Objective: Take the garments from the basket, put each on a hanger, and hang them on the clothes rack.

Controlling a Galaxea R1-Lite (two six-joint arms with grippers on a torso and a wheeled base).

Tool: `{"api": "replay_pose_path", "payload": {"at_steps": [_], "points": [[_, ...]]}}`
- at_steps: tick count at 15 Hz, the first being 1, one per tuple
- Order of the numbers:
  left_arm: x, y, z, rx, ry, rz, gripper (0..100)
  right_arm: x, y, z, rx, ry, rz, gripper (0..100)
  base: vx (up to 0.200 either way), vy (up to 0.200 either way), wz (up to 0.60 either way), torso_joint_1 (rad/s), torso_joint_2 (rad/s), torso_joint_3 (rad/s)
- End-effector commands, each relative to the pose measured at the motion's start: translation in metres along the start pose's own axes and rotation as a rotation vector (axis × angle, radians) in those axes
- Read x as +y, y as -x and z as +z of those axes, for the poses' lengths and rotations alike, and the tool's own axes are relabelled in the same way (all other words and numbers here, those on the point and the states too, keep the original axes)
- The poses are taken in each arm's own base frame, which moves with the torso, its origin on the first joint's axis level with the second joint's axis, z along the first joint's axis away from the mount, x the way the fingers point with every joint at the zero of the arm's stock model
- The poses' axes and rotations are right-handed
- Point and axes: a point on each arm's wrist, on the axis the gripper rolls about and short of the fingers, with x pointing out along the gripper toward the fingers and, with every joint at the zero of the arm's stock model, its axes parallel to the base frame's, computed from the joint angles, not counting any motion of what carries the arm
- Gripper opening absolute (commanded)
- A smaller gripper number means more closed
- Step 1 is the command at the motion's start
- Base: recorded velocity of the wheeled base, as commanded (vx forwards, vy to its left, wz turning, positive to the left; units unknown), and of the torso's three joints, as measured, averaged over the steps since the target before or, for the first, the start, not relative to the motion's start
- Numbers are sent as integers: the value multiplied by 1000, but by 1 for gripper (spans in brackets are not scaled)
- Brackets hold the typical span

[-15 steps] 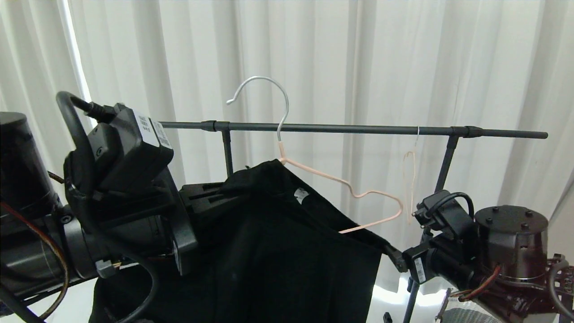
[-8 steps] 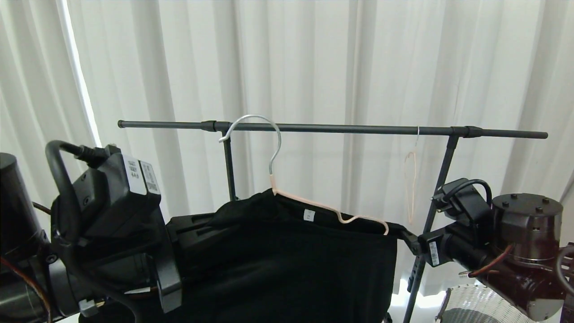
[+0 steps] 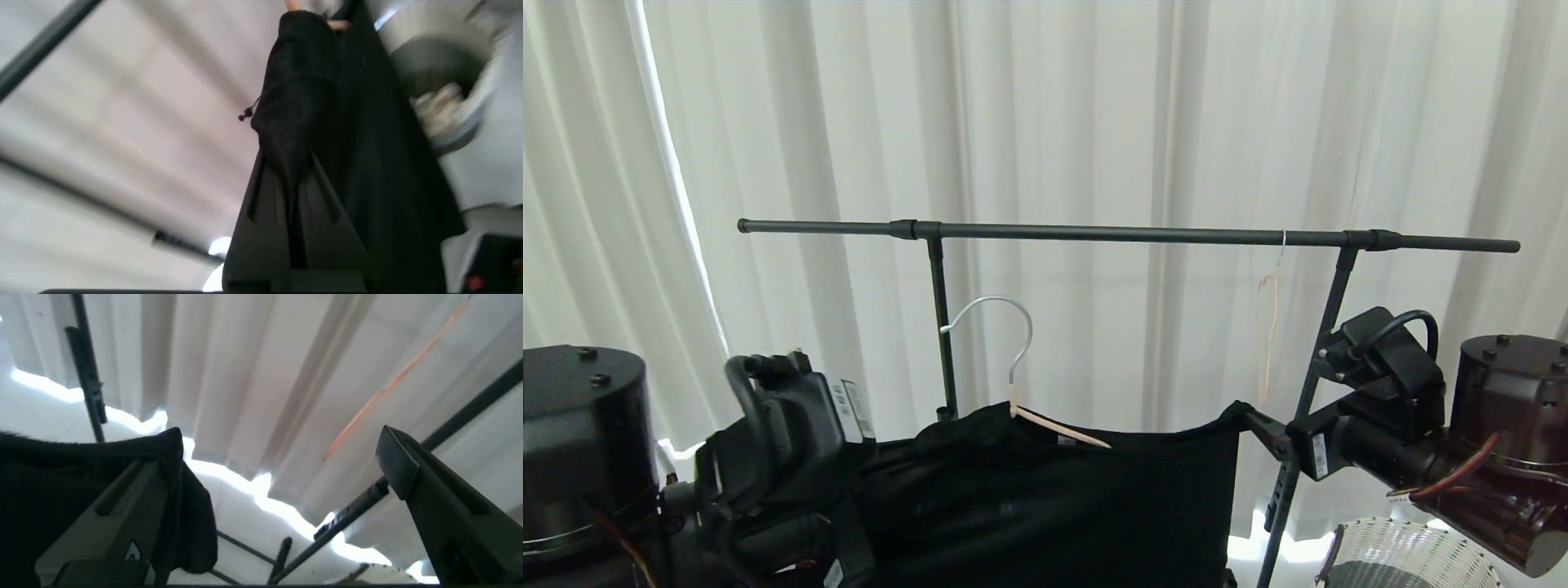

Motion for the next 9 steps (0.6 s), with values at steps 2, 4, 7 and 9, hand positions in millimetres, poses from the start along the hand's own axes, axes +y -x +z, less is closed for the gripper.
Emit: {"api": "replay_pose_path", "payload": {"at_steps": [2,4,7,9], "points": [[-2,-20,-13,123,4,17,0,-2,9,7,-39,7,21,100,0,0,0,0,0,0],[0,-22,1,63,42,16,0,-1,10,6,-39,18,43,100,0,0,0,0,0,0],[-2,-24,19,-94,157,27,0,0,7,4,-31,44,74,100,0,0,0,0,0,0],[-1,-23,20,-113,156,37,0,1,5,2,-21,48,74,100,0,0,0,0,0,0]]}}
